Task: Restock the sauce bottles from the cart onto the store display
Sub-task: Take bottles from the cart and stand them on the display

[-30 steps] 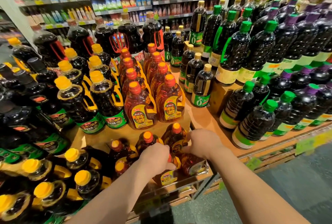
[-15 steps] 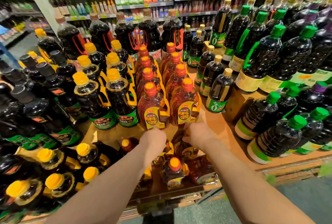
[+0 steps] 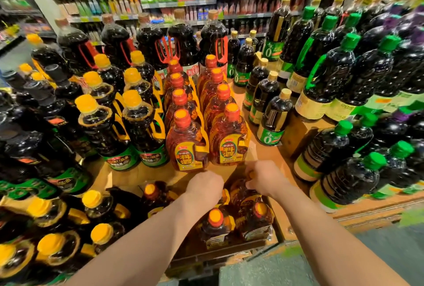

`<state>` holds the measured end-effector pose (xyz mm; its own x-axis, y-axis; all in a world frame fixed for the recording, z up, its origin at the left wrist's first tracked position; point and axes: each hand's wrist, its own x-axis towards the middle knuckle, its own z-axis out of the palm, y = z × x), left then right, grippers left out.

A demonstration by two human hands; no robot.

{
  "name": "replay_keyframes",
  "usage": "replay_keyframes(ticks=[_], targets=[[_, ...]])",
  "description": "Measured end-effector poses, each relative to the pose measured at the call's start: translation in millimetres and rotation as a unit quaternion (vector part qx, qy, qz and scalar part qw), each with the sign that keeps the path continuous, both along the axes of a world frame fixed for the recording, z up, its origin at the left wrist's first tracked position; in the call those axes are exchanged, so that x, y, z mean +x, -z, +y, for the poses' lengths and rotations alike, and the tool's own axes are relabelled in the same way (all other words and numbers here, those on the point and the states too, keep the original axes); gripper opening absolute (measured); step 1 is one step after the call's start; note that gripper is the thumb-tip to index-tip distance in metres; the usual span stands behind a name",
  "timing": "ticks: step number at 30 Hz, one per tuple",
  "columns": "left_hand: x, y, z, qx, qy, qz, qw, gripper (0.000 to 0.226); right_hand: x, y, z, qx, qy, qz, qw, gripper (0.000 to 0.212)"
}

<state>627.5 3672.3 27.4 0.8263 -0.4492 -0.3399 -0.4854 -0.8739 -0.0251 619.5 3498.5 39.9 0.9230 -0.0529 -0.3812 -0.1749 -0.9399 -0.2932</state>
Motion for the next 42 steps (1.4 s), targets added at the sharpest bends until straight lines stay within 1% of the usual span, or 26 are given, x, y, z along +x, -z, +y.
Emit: replay_keyframes(ticks=[2, 5, 8, 10, 11, 13, 14, 15, 16, 18, 20, 22, 23, 24, 26, 29, 31, 35, 39, 42], targets=[[0, 0, -2, -0.008, 0.009, -0.003, 1.000, 0.016, -1, -1, 1, 0.005, -0.002, 0.006, 1.000, 0.032], [2, -2, 5, -0.020, 0.009, 0.016, 1.000, 0.023, -2, -4, 8, -0.012, -0.013, 0.014, 1.000, 0.030], [3, -3, 17, -0.040, -0.007, 0.043, 0.998, 0.039, -3, -14, 19, -0.085, -0.030, 0.024, 0.996, 0.031], [2, -6, 27, -0.077, -0.056, 0.058, 0.994, 0.046, -3, -23, 33, -0.150, -0.028, 0.028, 0.988, 0.031], [2, -9, 30, -0.091, -0.081, 0.056, 0.991, 0.045, -3, -26, 40, -0.168, -0.020, 0.020, 0.985, 0.031], [2, -17, 41, -0.097, -0.108, 0.023, 0.989, 0.031, -4, -37, 58, -0.178, -0.023, -0.013, 0.984, 0.028], [2, -20, 53, -0.094, -0.118, 0.005, 0.989, 0.020, -4, -41, 72, -0.176, -0.041, -0.034, 0.983, 0.026], [0, -22, 67, -0.084, -0.123, -0.007, 0.989, 0.015, -5, -44, 86, -0.169, -0.063, -0.057, 0.982, 0.023], [-3, -24, 81, -0.070, -0.126, -0.008, 0.990, 0.021, -8, -47, 101, -0.155, -0.088, -0.084, 0.980, 0.020], [-11, -25, 108, -0.035, -0.137, 0.020, 0.990, 0.031, -10, -47, 129, -0.113, -0.140, -0.133, 0.975, 0.017], [-25, -26, 127, 0.000, -0.131, 0.069, 0.989, 0.028, -7, -39, 154, -0.069, -0.197, -0.153, 0.966, 0.021], [-41, -24, 138, 0.030, -0.113, 0.116, 0.986, 0.026, 2, -25, 175, -0.042, -0.253, -0.144, 0.956, 0.024], [-49, -22, 142, 0.032, -0.113, 0.126, 0.985, 0.030, 6, -18, 183, -0.035, -0.278, -0.134, 0.951, 0.027], [-54, -16, 144, 0.030, -0.115, 0.124, 0.985, 0.035, 10, -12, 190, -0.028, -0.298, -0.120, 0.947, 0.031], [-63, -6, 146, 0.029, -0.100, 0.093, 0.990, 0.040, 15, -2, 200, -0.010, -0.324, -0.089, 0.942, 0.035], [-70, 4, 146, -0.011, -0.104, 0.053, 0.993, 0.046, 16, 8, 210, 0.010, -0.329, -0.053, 0.943, 0.042], [-72, 4, 149, -0.032, -0.106, 0.036, 0.993, 0.046, 14, 11, 218, 0.014, -0.320, -0.057, 0.946, 0.044], [-83, 3, 149, -0.039, -0.087, 0.025, 0.995, 0.035, 14, 8, 222, 0.008, -0.321, -0.052, 0.946, 0.038], [-93, 1, 139, -0.059, -0.054, 0.004, 0.997, 0.032, 13, 6, 210, -0.026, -0.329, -0.035, 0.943, 0.038], [-92, 2, 129, -0.068, -0.042, 0.006, 0.997, 0.030, 12, 7, 197, -0.055, -0.331, -0.029, 0.941, 0.038]])
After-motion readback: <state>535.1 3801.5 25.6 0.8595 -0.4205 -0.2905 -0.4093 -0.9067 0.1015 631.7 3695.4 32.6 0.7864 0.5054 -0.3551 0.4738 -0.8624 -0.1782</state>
